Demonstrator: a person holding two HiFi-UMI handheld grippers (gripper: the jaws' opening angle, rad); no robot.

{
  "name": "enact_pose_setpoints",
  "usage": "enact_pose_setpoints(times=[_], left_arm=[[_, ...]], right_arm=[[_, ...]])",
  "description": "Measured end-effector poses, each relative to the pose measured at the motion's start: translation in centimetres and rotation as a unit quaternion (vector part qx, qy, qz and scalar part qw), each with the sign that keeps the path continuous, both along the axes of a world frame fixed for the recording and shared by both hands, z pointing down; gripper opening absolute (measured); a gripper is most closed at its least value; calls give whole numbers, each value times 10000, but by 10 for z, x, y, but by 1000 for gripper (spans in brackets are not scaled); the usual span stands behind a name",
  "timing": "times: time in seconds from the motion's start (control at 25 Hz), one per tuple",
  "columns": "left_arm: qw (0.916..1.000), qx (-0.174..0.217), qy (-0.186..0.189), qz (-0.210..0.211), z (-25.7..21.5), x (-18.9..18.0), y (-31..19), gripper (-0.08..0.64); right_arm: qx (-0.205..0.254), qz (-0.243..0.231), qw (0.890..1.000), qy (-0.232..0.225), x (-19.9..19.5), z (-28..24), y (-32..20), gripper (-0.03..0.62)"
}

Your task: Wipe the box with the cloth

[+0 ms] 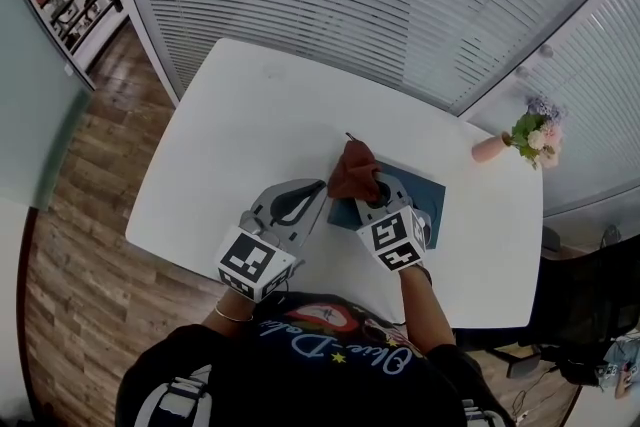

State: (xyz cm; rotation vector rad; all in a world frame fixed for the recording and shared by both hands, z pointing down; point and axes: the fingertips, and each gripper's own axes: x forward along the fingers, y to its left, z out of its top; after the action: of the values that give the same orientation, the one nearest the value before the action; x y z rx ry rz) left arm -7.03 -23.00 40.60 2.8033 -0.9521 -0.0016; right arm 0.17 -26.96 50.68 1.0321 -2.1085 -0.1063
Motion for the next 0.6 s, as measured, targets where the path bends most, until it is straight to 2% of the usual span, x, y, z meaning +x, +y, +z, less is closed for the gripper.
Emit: enact_pose_setpoints(times=[0.6], left_arm=[[9998, -2, -161, 86, -4, 17, 10, 3]], right_arm=[[-38, 365, 9993, -38, 40, 3, 11, 26]])
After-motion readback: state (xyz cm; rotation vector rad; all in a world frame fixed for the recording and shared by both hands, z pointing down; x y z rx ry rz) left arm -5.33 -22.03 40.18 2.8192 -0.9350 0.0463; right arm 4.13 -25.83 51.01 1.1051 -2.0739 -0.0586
